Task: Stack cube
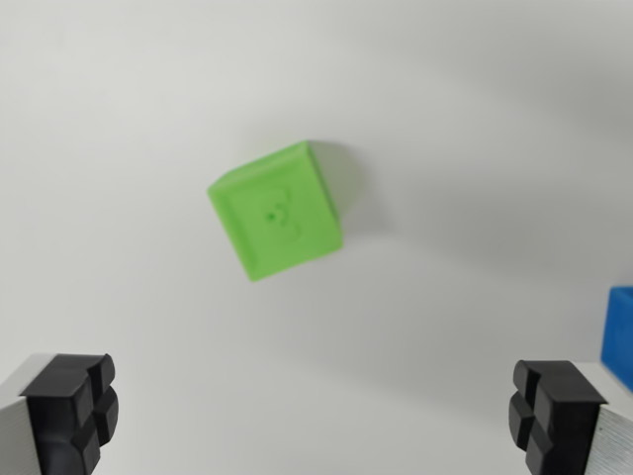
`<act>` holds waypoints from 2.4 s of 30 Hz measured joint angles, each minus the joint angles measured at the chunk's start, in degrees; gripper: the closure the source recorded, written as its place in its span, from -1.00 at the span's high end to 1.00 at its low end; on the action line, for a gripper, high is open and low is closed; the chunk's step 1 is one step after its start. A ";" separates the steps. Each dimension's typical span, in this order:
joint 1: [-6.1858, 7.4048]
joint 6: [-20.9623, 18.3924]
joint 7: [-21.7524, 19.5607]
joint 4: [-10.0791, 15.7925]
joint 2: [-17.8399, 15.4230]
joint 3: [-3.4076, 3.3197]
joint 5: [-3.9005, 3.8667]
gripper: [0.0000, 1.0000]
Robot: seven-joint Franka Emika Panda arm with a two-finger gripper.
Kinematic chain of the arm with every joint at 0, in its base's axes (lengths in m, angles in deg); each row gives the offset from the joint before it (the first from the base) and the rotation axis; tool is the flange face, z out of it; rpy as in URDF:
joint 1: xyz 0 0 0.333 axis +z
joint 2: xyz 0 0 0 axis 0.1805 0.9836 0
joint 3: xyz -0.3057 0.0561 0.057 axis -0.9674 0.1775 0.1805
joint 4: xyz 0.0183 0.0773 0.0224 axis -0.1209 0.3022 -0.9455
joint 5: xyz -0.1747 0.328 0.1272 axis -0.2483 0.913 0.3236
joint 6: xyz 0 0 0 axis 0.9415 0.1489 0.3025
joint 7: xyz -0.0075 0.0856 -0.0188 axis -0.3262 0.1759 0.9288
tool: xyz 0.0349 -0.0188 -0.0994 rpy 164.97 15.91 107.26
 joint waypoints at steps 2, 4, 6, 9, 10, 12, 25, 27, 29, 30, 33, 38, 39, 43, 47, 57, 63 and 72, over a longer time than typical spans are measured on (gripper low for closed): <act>0.00 1.03 1.20 0.46 0.58 0.10 0.00 1.00; 0.00 1.81 2.09 0.77 1.03 0.18 0.00 1.00; 0.00 2.62 3.01 1.04 1.61 0.26 -0.01 1.00; 0.00 3.82 4.46 1.37 2.47 0.37 -0.05 1.00; 0.00 4.12 4.75 1.46 2.67 0.39 -0.07 1.00; 0.00 5.20 5.95 1.83 3.44 0.50 -0.13 1.00; 0.00 11.77 13.54 3.04 8.99 1.19 -0.97 1.00; 0.00 12.78 14.78 3.13 9.91 1.31 -1.14 1.00; 0.00 13.89 16.03 3.18 11.00 1.42 -1.28 1.00; 0.00 14.38 16.66 3.19 11.49 1.46 -1.37 1.00; 0.01 15.48 17.39 3.19 12.64 1.50 -1.45 1.00; 0.06 17.70 17.53 2.82 15.20 1.44 -1.55 1.00; 0.10 18.17 17.53 2.66 15.86 1.40 -1.59 1.00; 0.26 19.85 17.53 2.10 18.19 1.23 -1.65 1.00; 0.42 20.92 17.53 1.66 19.67 1.05 -1.66 1.00; 0.68 22.11 17.53 1.05 21.36 0.80 -1.66 -1.00; 0.68 22.11 17.53 1.01 21.36 0.80 -1.66 -1.00; 0.68 22.11 17.53 1.01 21.36 0.79 -1.66 -1.00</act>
